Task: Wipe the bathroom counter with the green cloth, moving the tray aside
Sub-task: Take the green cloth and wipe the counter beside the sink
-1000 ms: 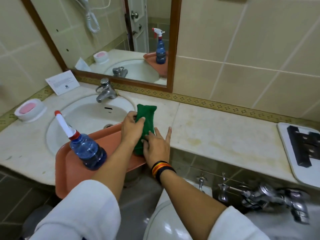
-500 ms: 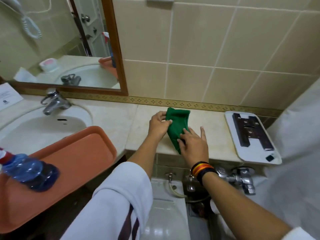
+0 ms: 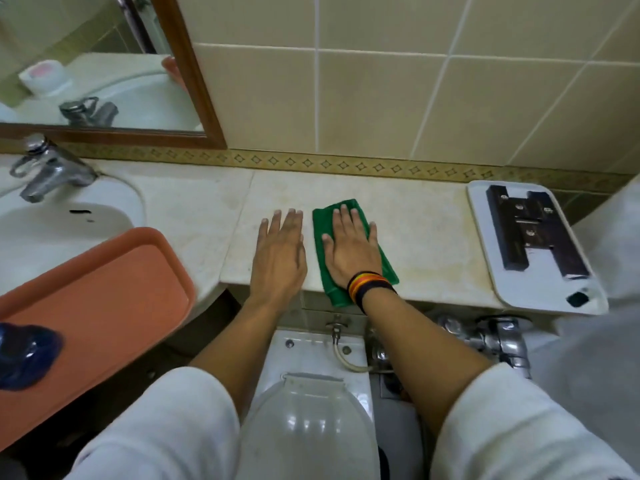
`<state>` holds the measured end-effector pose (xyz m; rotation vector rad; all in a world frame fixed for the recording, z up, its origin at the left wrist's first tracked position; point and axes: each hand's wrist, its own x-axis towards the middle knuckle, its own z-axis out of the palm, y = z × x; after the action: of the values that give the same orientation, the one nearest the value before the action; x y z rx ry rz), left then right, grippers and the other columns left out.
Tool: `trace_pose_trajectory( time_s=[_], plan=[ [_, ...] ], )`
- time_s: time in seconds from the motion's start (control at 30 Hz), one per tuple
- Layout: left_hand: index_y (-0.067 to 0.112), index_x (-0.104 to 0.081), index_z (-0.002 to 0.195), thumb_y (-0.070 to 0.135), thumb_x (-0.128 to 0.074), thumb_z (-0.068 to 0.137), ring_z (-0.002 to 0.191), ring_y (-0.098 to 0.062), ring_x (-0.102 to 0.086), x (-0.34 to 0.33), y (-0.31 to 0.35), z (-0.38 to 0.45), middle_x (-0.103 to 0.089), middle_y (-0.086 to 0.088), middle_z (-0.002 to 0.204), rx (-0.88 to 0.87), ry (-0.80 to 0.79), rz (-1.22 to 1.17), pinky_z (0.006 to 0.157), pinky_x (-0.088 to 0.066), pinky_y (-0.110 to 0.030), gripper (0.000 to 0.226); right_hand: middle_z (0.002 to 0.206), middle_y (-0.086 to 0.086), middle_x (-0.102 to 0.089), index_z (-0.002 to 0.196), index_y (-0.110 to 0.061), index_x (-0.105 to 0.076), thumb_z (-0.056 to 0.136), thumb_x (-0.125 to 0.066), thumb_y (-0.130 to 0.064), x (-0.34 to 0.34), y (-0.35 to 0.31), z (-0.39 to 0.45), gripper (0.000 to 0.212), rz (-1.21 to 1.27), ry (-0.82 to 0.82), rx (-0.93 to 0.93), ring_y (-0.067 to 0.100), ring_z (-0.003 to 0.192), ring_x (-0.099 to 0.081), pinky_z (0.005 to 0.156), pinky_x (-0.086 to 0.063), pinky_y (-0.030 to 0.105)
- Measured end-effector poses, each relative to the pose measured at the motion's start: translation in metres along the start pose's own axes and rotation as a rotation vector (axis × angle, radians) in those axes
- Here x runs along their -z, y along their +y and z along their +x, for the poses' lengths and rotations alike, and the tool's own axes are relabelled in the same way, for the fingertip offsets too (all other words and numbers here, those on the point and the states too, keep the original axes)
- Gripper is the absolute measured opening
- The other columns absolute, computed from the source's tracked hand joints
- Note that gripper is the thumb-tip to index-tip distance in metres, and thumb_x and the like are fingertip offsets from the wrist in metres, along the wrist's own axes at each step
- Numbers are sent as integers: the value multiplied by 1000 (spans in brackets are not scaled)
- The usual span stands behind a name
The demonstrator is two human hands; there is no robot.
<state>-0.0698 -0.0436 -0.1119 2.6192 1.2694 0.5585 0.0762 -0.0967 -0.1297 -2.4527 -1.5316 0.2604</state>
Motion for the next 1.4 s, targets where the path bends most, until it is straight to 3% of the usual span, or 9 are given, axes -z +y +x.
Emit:
trace_pose_trajectory(
  time_s=[0.17, 0.27, 0.43, 0.77, 0.87, 1.0, 1.13, 1.3, 1.4],
  plan=[
    [8, -31, 162, 18, -35, 107, 158, -29, -28, -15, 40, 18, -35, -13, 168, -165, -106, 18, 131, -18, -45, 56, 171, 8, -13, 162, -11, -12, 106, -15, -42, 15, 66, -69, 65, -46, 86, -253, 22, 158, -9, 127, -3, 50],
    [8, -22, 165, 26, -26, 109, 161, -28, -16, -39, 61, 25, -23, -13, 172, -191, -213, -3, 132, -12, -44, 58, 168, 15, -22, 160, -4, -20, 104, -14, -41, 23, 96, -114, 67, -105, 120, -390, 29, 156, -18, 127, -11, 49],
    [9, -20, 165, 31, -20, 109, 162, -23, -17, -64, 67, 28, -20, -10, 173, -164, -240, -33, 133, -12, -41, 61, 162, 26, -31, 155, 7, -28, 98, -23, -36, 27, 110, -68, 71, -38, 173, -542, 39, 151, -27, 125, -18, 50],
    [10, -25, 164, 28, -22, 105, 161, -20, -20, -72, 63, 33, -23, -8, 172, -169, -236, -49, 132, -16, -41, 62, 167, 21, -23, 158, 1, -20, 103, -23, -47, 46, 157, 79, 74, -36, 155, -484, 35, 155, -17, 127, -10, 47],
    [9, -29, 163, 27, -24, 105, 160, -21, -23, -73, 64, 31, -27, -9, 171, -173, -231, -50, 131, -20, -43, 61, 169, 16, -20, 160, -5, -19, 104, -21, -48, 50, 144, 54, 71, -25, 118, -345, 31, 156, -15, 127, -13, 46],
    [9, -28, 163, 26, -22, 105, 160, -21, -22, -69, 66, 32, -26, -9, 172, -168, -237, -41, 131, -19, -43, 61, 169, 9, -18, 161, -13, -19, 106, -21, -48, 41, 113, -50, 66, 24, 102, -196, 23, 157, -15, 128, -15, 45],
    [8, -28, 163, 28, -20, 104, 160, -22, -22, -68, 68, 32, -26, -10, 171, -172, -231, -50, 130, -21, -44, 63, 168, 10, -24, 160, -11, -25, 106, -26, -43, 37, 127, -65, 62, 19, 151, -272, 24, 156, -20, 127, -18, 47],
    [9, -29, 163, 28, -21, 103, 161, -22, -20, -74, 66, 32, -26, -9, 172, -168, -206, -91, 130, -20, -44, 63, 166, 19, -27, 158, -2, -24, 104, -23, -39, 47, 156, 43, 66, -22, 208, -480, 34, 154, -22, 126, -15, 49],
    [8, -29, 163, 25, -23, 103, 161, -22, -21, -77, 66, 33, -26, -9, 172, -171, -192, -102, 131, -19, -43, 63, 166, 20, -27, 157, 2, -25, 103, -27, -37, 43, 135, 91, 67, -18, 225, -554, 35, 154, -20, 126, -14, 49]
  ],
)
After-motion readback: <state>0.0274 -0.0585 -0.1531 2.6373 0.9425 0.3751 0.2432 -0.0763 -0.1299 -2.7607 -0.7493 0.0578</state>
